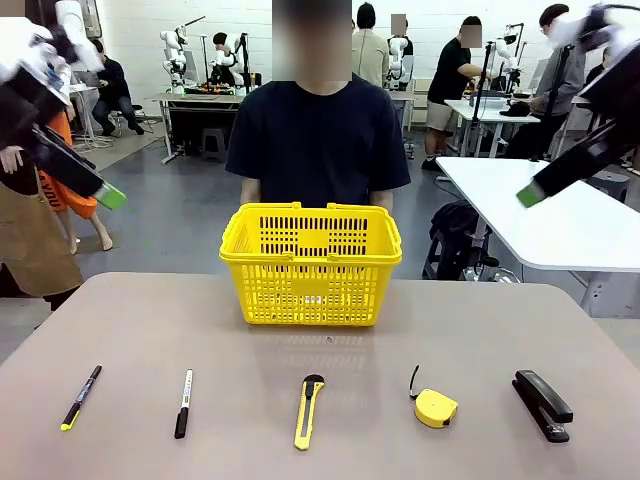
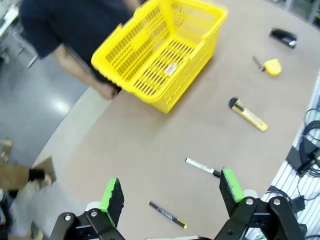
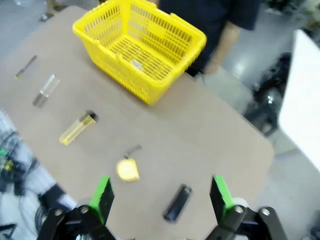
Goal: Place the items the person wants into the basket.
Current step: Pick up the item the person points to and place it in the Market Basket.
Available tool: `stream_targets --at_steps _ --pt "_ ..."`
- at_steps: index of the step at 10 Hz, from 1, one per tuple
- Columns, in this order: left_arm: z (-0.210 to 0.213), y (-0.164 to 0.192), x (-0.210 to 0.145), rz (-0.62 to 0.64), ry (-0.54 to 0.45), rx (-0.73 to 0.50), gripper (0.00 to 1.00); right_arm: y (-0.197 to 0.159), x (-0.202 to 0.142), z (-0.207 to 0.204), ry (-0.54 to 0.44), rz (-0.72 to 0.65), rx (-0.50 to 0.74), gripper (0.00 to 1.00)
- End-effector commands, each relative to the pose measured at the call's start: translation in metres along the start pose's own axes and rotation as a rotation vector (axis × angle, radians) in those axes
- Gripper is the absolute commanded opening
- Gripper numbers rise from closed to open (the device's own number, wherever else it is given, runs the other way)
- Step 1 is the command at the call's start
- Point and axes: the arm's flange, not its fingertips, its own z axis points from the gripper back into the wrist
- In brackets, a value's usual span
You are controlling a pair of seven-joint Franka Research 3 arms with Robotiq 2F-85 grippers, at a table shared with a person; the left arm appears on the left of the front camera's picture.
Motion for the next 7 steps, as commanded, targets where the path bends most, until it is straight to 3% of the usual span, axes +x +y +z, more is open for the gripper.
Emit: stream_targets --at_steps 1,3,5,7 --pt "0.024 0.05 -0.025 -0.017 -0.206 -0.2 1.0 -0.051 -0.041 0.004 -0.234 -0.058 0.297 1.0" --pt "0.036 0.094 -0.057 0.082 -0.318 -0.245 1.0 -0.093 -0.075 0.01 -0.367 -0.138 0.404 1.0" --pt "0.05 0.131 -0.095 0.179 -0.366 -0.254 1.0 -0.125 -0.111 0.013 -0.405 -0.254 0.373 1.0" --pt "0.07 0.151 -0.13 0.237 -0.325 -0.219 1.0 -0.142 -0.149 0.034 -0.409 -0.342 0.286 1.0"
